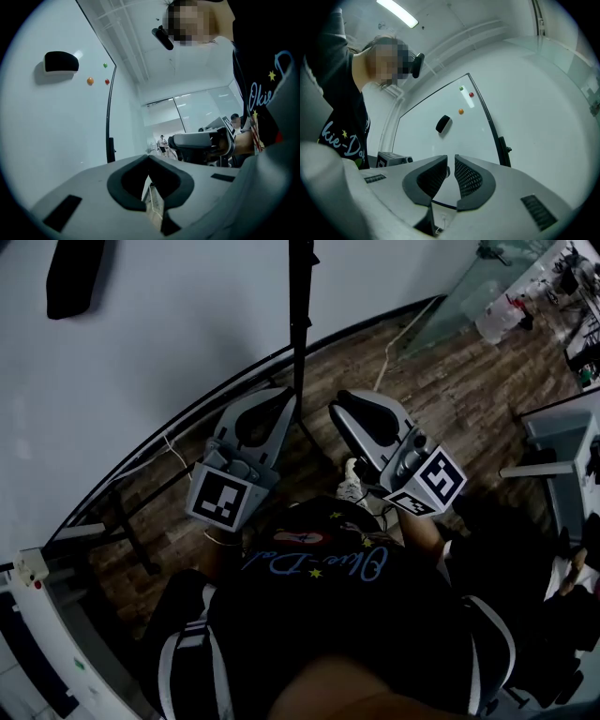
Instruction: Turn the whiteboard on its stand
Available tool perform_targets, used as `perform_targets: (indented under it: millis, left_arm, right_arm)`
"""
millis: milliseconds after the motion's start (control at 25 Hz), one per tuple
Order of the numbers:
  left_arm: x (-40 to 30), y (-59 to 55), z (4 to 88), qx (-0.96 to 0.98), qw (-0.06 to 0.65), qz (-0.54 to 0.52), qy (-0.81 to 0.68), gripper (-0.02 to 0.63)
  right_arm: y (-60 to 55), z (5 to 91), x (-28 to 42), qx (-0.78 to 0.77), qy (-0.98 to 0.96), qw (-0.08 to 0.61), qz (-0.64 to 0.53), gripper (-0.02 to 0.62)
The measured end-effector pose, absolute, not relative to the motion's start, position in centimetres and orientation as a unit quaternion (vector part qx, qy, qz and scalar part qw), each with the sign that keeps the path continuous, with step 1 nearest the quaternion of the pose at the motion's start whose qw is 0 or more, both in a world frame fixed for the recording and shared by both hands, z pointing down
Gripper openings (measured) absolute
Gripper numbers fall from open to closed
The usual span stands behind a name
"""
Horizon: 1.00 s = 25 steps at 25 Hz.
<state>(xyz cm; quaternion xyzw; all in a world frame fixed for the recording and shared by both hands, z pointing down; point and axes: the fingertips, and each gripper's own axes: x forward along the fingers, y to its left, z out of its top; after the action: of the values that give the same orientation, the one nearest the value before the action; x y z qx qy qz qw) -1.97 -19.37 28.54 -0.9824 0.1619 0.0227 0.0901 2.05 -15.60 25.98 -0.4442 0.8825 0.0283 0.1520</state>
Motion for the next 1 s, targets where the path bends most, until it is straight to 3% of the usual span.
perform_targets:
  millis: [1000]
  left_arm:
    - [3.4, -26.0, 28.0, -0.948, 0.085, -0.010, 0.307, -0.014]
  right_arm:
    - [-24.1, 25.7, 7.8, -0.295, 0.941, 0.165, -0.006, 0.049]
